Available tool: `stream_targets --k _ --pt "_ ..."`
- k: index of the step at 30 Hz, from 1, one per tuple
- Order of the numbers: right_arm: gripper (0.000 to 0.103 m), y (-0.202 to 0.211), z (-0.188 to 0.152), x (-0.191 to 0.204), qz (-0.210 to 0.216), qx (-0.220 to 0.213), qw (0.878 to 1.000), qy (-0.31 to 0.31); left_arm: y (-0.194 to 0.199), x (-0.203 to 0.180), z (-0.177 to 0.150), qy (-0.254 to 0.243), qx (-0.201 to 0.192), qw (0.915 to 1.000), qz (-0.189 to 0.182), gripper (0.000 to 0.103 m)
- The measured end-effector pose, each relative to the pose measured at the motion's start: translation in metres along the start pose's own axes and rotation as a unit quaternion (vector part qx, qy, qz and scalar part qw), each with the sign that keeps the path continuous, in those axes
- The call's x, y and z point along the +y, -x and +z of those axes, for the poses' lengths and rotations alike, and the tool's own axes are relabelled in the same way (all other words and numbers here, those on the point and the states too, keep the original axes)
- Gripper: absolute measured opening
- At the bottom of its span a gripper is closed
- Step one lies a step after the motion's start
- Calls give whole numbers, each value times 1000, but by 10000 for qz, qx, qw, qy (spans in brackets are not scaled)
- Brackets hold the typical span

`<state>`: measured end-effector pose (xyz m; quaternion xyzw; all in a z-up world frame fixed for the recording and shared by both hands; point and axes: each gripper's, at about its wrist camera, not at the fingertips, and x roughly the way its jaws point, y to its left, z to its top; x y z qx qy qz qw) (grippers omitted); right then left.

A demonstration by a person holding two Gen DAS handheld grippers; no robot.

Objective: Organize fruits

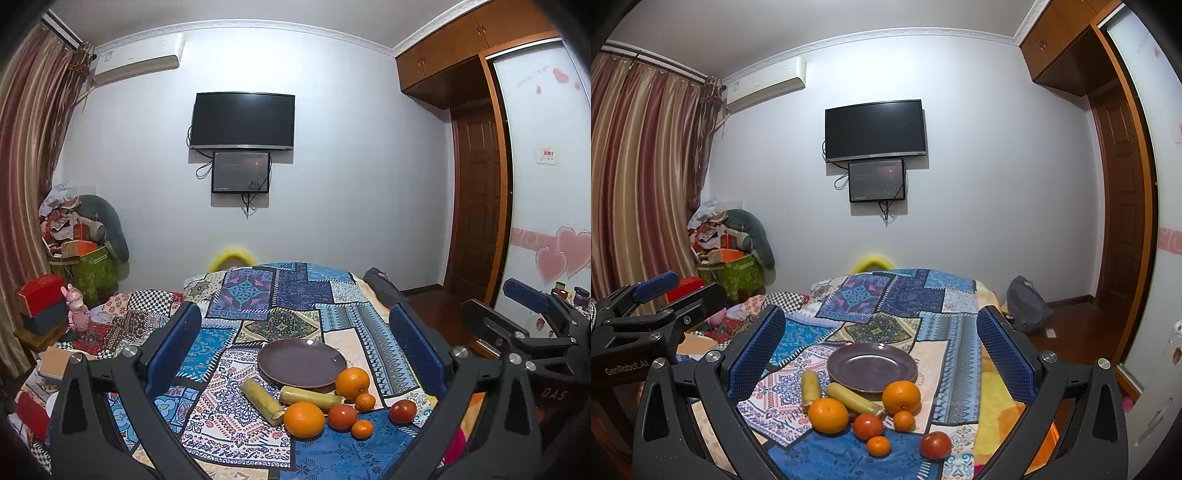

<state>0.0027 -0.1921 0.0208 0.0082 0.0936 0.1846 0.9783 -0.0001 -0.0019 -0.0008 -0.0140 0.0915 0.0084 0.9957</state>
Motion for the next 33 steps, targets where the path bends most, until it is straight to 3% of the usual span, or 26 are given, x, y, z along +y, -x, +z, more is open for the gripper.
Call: stream_targets --k 13,18,20,27,33 --pt "103 -3 -2 -4 64 30 9999 -73 0 0 -1 -1 5 10000 -8 103" --pt "103 -12 -8 -13 45 240 9996 -166 -6 -2 -2 -8 111 9999 0 102" --pt "102 -17 -12 -18 24 365 9991 -194 -11 -2 -4 -29 217 9998 3 98" --pt "79 -39 -36 -40 -22 1070 9938 -297 -42 -4 -25 -113 961 9953 -84 72" --pt "67 -55 -63 -59 -112 1703 9846 -384 -67 -1 -53 -131 1538 9879 -122 69"
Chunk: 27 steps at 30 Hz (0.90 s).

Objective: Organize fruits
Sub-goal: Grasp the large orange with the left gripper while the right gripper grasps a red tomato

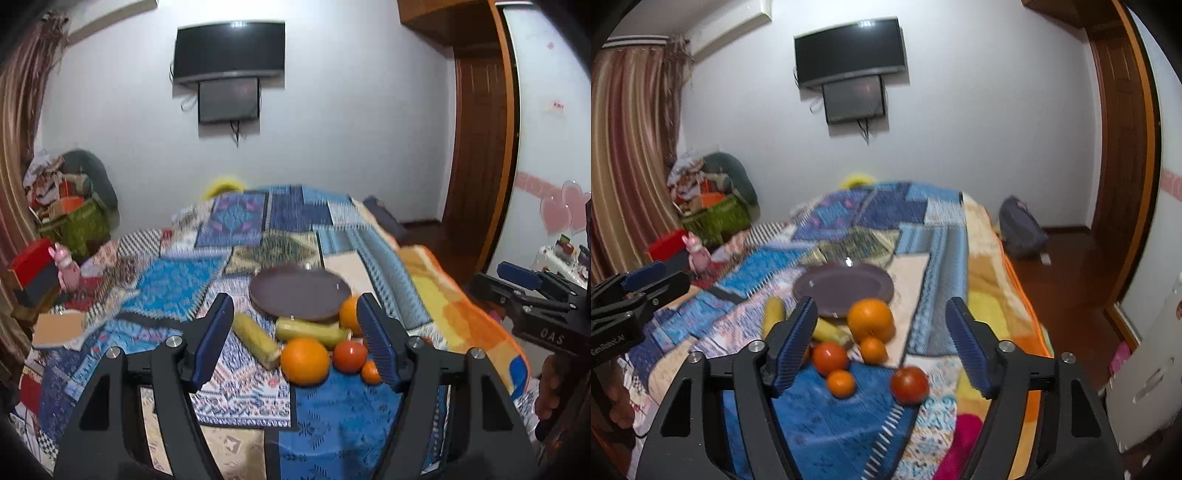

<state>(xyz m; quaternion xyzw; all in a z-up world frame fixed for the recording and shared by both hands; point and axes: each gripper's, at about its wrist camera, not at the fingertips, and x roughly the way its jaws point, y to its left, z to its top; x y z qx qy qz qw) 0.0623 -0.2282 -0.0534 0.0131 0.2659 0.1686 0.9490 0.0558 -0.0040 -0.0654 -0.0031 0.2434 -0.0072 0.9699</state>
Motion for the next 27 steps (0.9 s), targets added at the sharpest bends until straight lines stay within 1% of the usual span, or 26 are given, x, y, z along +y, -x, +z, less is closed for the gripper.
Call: stream_targets --k 7,14,17,27 --pt "65 -24 -24 -21 -62 707 9973 -169 -42 6 -24 23 643 9979 -2 68" --pt "63 -55 -46 -32 -46 1286 9914 -234 -84 14 -50 133 1361 9905 -117 68" --pt "63 -66 -51 -36 38 1465 9885 -371 -98 14 -56 79 1535 9881 -109 68" --pt "62 -92 -66 -40 73 1855 9818 -392 -136 5 -72 86 1966 9800 -300 68"
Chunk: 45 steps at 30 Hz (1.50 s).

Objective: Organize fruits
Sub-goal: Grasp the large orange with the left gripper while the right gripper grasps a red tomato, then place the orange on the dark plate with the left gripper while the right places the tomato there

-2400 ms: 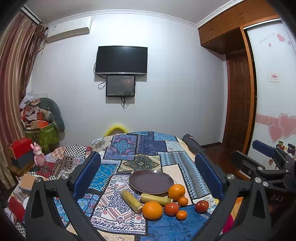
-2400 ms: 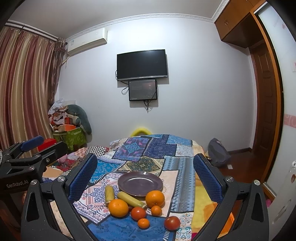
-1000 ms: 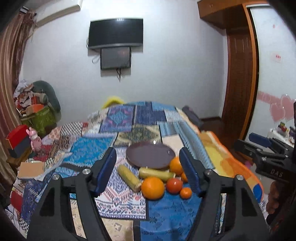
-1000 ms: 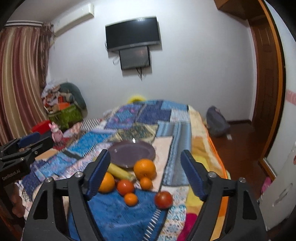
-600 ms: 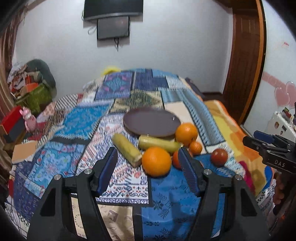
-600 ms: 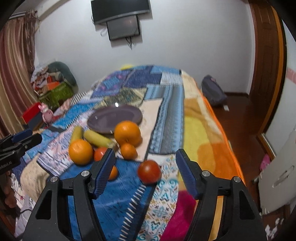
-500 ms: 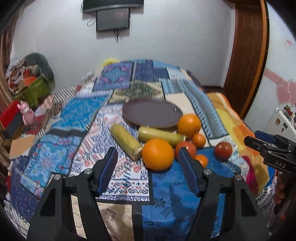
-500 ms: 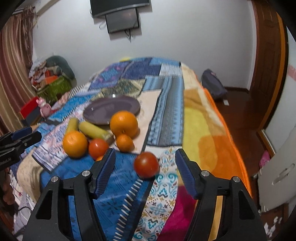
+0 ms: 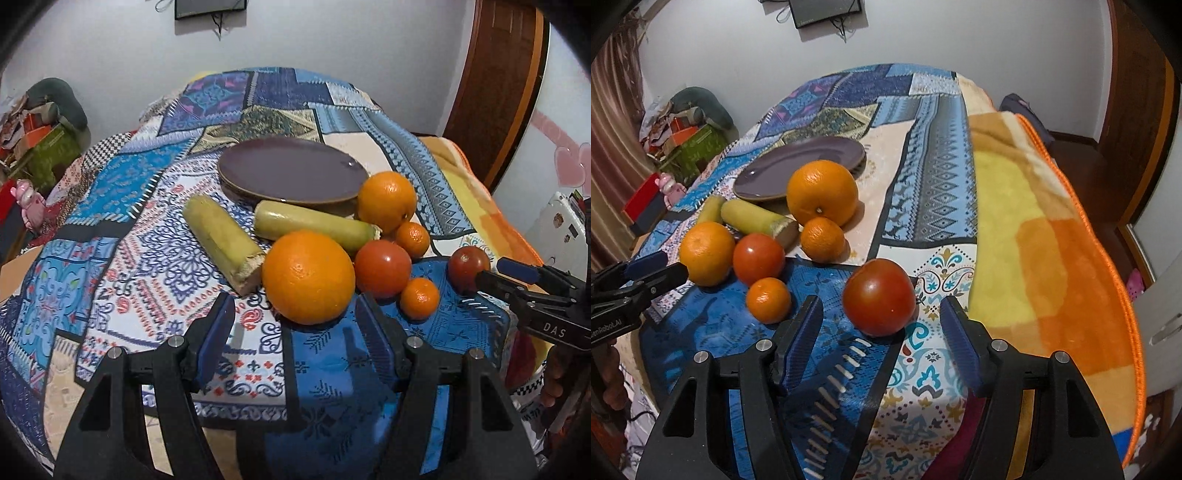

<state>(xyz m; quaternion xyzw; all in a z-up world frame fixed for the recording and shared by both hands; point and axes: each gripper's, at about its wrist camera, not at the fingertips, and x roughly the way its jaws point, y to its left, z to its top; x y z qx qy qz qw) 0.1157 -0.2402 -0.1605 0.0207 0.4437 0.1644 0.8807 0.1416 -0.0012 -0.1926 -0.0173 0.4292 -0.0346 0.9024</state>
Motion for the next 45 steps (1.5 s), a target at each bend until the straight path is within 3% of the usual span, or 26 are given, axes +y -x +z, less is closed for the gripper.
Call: stream_targets --k 9,14,24,36,45 --pt "62 -13 2 -3 20 143 9999 -8 -23 -7 8 46 238 9995 -189 68" --pt "53 -20 4 -4 103 206 9997 15 -34 -8 15 90 321 9994 -125 68" --pt "45 -21 5 -2 170 182 9997 56 -49 -5 18 278 474 9984 -103 64" --pt "44 -2 17 2 123 -105 9998 95 -31 -9 16 188 455 9984 -266 63" --pt "44 16 37 12 121 -507 9984 214 8 -10 34 157 -33 9995 -276 63"
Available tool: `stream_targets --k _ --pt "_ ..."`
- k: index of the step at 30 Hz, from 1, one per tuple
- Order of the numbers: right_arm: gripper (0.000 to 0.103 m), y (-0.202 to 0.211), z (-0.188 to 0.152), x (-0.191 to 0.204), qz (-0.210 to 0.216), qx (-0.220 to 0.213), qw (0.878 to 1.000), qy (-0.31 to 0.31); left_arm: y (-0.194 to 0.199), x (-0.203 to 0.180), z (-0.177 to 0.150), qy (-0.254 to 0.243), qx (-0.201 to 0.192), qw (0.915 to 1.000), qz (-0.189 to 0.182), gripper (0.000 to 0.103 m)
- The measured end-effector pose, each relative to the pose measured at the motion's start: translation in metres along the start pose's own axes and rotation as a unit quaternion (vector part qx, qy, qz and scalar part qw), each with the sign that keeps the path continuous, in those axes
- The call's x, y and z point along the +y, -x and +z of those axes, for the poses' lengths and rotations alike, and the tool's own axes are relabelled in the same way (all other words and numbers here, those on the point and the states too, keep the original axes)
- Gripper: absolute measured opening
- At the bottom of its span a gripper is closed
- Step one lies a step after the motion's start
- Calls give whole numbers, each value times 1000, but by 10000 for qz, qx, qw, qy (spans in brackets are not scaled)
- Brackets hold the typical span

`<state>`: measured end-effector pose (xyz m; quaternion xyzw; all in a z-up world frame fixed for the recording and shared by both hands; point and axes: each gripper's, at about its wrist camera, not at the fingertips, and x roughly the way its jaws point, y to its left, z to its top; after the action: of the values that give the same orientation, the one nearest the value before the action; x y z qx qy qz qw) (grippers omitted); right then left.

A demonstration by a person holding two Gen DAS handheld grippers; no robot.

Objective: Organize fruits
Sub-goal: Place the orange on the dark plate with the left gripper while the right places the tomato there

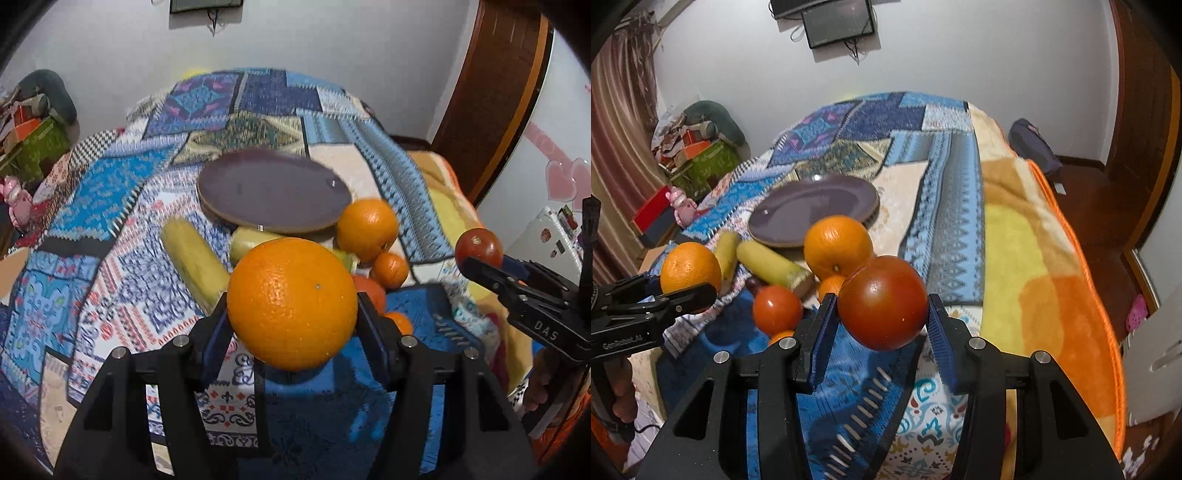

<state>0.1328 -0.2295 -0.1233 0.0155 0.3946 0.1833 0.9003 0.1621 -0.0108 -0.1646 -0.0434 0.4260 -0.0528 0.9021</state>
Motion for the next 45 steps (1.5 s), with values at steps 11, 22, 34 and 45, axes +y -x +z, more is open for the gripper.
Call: stream_targets --k 11,22,34,45 --pt "44 6 36 16 47 -487 9986 191 28 3 38 -84 -589 9982 96 63" --pt "44 -4 68 39 164 -844 9953 451 19 13 75 -48 -764 9970 109 63" --pt "44 -44 88 51 222 -744 9953 584 -23 41 107 150 -468 9988 82 63" --pt "44 -87 101 55 314 -324 9969 648 -80 64 125 287 16 9994 181 63"
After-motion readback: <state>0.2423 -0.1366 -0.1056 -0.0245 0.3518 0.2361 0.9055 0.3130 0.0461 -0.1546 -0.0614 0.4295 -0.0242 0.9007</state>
